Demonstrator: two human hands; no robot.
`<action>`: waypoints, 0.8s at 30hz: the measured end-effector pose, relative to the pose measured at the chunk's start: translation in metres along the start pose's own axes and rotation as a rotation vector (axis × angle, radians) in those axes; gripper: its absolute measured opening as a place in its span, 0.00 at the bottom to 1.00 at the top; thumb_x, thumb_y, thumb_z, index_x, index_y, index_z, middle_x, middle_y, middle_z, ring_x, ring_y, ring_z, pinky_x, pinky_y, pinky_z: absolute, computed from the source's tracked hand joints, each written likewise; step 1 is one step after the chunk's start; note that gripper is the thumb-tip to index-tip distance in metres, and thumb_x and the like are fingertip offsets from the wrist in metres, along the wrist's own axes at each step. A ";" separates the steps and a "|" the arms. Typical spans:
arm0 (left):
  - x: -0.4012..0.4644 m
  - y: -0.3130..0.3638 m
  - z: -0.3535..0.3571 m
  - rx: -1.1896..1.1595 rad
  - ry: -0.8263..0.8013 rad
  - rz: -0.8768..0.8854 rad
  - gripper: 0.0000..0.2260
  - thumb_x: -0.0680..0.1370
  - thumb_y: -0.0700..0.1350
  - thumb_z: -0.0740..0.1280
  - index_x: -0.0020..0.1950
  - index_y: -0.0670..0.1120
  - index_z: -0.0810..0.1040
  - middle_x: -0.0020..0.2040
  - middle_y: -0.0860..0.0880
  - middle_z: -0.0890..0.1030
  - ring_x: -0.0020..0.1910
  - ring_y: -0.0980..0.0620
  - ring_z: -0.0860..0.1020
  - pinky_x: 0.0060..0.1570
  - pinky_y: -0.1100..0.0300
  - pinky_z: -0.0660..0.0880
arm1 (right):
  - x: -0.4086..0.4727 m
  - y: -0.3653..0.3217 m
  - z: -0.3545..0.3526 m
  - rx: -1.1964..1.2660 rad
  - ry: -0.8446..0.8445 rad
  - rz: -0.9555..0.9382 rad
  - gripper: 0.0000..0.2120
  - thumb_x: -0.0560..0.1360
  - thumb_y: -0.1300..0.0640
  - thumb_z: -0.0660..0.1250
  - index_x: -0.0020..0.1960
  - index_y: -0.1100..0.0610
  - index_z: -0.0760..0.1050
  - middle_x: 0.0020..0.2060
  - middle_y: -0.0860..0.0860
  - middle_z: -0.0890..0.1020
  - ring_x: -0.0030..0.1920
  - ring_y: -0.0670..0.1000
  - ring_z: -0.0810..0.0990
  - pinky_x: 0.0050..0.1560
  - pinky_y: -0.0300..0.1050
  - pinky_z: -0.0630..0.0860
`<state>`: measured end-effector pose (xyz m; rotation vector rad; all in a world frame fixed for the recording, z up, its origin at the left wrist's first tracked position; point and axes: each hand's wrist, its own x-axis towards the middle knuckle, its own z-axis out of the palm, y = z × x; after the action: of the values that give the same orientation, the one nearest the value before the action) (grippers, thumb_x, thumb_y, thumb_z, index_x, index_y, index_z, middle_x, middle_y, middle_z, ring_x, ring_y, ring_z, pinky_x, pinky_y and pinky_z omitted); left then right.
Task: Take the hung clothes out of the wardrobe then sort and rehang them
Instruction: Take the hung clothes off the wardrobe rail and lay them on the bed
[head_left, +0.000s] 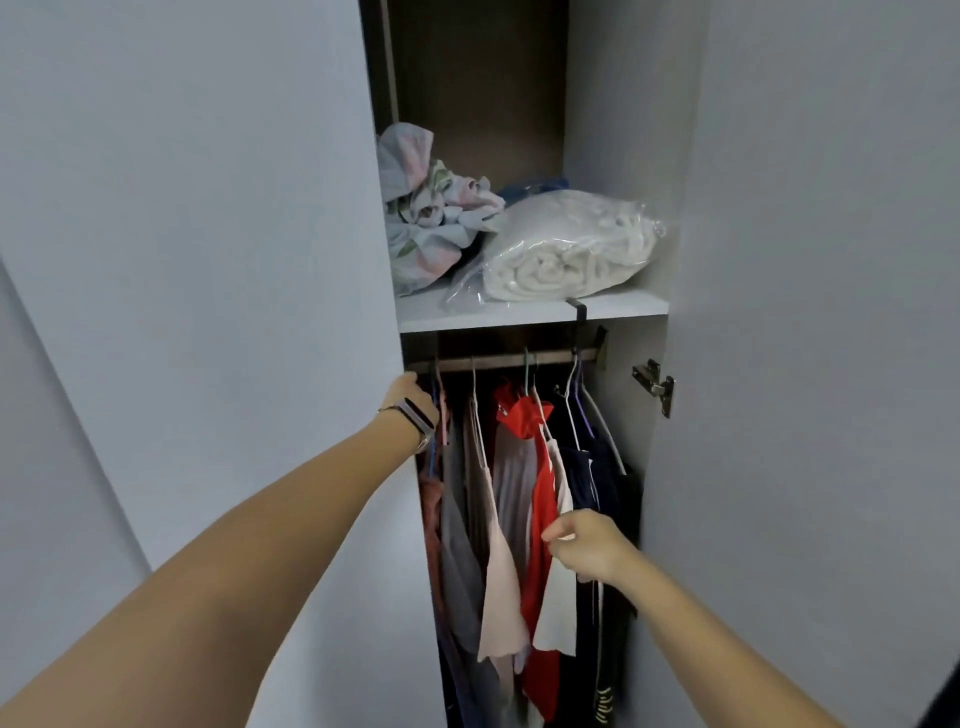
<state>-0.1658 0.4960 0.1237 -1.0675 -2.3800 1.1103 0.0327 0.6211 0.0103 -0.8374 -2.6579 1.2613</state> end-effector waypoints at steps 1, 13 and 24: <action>0.000 0.000 0.002 0.021 0.016 0.020 0.13 0.79 0.45 0.56 0.58 0.50 0.77 0.57 0.52 0.79 0.57 0.50 0.75 0.62 0.57 0.61 | 0.011 -0.004 -0.001 0.005 -0.023 0.016 0.12 0.77 0.62 0.60 0.57 0.55 0.78 0.40 0.46 0.76 0.36 0.44 0.75 0.34 0.32 0.75; -0.104 0.011 0.005 0.107 0.168 0.269 0.12 0.78 0.40 0.58 0.33 0.47 0.68 0.31 0.52 0.69 0.29 0.52 0.66 0.32 0.59 0.61 | 0.031 -0.055 0.090 -0.009 -0.160 -0.091 0.11 0.77 0.63 0.60 0.51 0.54 0.79 0.50 0.52 0.80 0.51 0.48 0.78 0.43 0.31 0.72; -0.215 0.003 0.055 -0.119 -0.137 -0.015 0.14 0.79 0.42 0.55 0.61 0.43 0.75 0.56 0.46 0.79 0.52 0.45 0.78 0.49 0.54 0.74 | -0.007 -0.042 0.105 -0.083 -0.110 -0.051 0.12 0.76 0.62 0.62 0.54 0.59 0.81 0.56 0.53 0.82 0.60 0.50 0.77 0.59 0.34 0.68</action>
<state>-0.0487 0.3103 0.0925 -1.0405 -2.5855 1.0803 -0.0109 0.5234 -0.0266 -0.7250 -2.8160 1.2265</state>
